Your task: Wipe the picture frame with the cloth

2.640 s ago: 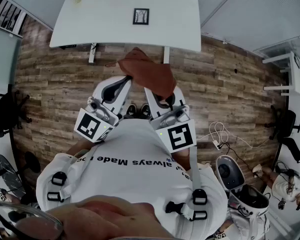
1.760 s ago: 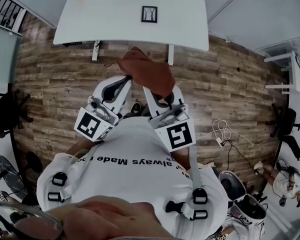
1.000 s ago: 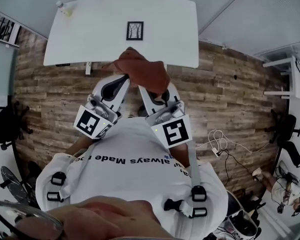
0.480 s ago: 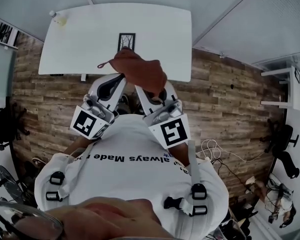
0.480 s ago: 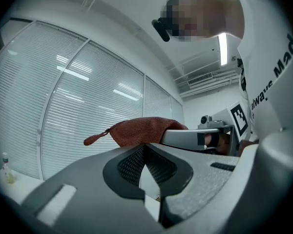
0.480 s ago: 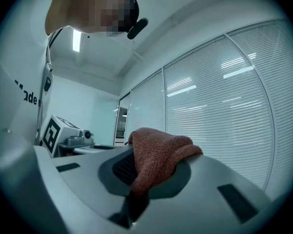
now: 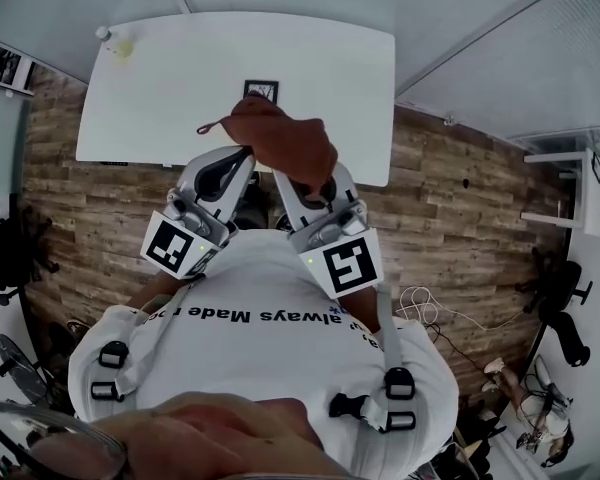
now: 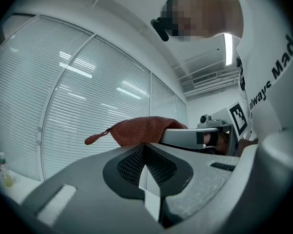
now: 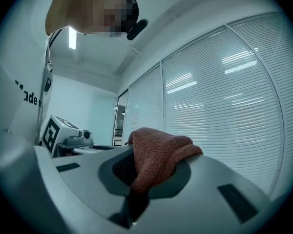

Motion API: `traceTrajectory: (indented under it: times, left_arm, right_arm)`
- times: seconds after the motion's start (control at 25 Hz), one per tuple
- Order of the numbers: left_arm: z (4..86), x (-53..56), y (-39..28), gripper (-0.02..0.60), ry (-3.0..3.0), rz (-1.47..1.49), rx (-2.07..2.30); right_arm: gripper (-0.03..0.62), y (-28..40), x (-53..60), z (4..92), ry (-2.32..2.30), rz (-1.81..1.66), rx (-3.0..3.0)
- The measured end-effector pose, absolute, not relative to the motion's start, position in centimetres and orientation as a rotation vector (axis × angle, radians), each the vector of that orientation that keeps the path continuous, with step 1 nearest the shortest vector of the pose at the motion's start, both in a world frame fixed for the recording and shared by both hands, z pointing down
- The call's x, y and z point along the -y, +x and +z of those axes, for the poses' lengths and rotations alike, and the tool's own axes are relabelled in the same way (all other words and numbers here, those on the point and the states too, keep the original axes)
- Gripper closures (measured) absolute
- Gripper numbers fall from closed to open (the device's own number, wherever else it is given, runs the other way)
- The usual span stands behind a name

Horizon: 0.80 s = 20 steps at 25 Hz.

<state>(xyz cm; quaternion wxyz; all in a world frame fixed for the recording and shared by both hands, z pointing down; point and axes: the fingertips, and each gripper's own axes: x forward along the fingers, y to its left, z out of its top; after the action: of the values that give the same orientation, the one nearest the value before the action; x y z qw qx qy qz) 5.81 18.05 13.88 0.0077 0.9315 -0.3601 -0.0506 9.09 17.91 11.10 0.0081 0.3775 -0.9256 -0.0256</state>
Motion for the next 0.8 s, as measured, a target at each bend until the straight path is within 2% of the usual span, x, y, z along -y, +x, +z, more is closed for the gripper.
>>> traceTrajectory:
  times: [0.4,0.8]
  left_arm:
    - [14.2,-6.0,-0.2,0.58,2.912,-0.157,1.104]
    - [14.1,0.6,-3.8,0.58,2.933,-0.18,1.026]
  right_arm:
    - [0.573,2.8,-5.4,11.3,1.187,-0.067,2.88]
    - [0.573,-0.5,1.0,11.9,1.271,-0.061,2.826]
